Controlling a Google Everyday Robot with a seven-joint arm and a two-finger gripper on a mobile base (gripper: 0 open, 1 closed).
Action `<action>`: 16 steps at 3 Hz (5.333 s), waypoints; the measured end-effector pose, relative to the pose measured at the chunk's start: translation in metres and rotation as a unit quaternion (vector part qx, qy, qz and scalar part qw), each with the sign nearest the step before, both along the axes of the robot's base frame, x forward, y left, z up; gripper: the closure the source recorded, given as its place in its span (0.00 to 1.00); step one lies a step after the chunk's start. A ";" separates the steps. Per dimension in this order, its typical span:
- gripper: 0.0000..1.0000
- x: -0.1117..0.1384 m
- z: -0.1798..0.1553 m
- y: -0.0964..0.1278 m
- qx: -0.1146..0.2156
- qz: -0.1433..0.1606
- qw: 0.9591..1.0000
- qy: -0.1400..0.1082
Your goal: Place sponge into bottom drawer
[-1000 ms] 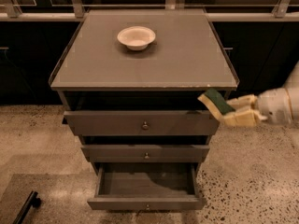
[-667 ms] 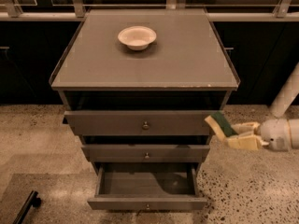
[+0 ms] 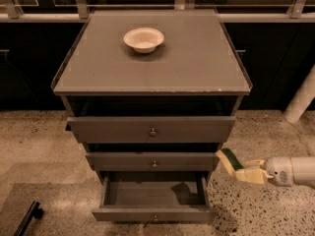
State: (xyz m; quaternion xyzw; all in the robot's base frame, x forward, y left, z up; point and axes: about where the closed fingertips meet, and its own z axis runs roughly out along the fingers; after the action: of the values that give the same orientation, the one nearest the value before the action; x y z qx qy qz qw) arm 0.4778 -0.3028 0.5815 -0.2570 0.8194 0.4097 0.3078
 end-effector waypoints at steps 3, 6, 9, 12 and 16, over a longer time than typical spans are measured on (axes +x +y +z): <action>1.00 0.001 -0.045 0.000 0.058 -0.015 0.997 0.044; 1.00 0.022 -0.189 0.038 0.152 -0.007 0.971 0.183; 1.00 0.058 -0.255 0.058 0.125 -0.027 0.969 0.210; 1.00 0.083 -0.351 0.085 0.092 -0.045 0.957 0.271; 0.11 0.083 -0.353 0.085 0.092 -0.045 0.957 0.272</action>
Offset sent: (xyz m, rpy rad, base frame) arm -0.0090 -0.0066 -0.0175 0.0480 0.0144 -0.0307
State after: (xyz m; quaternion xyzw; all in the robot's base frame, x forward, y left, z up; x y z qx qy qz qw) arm 0.5604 -0.2176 0.2287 -0.0693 0.8414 0.5238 0.1137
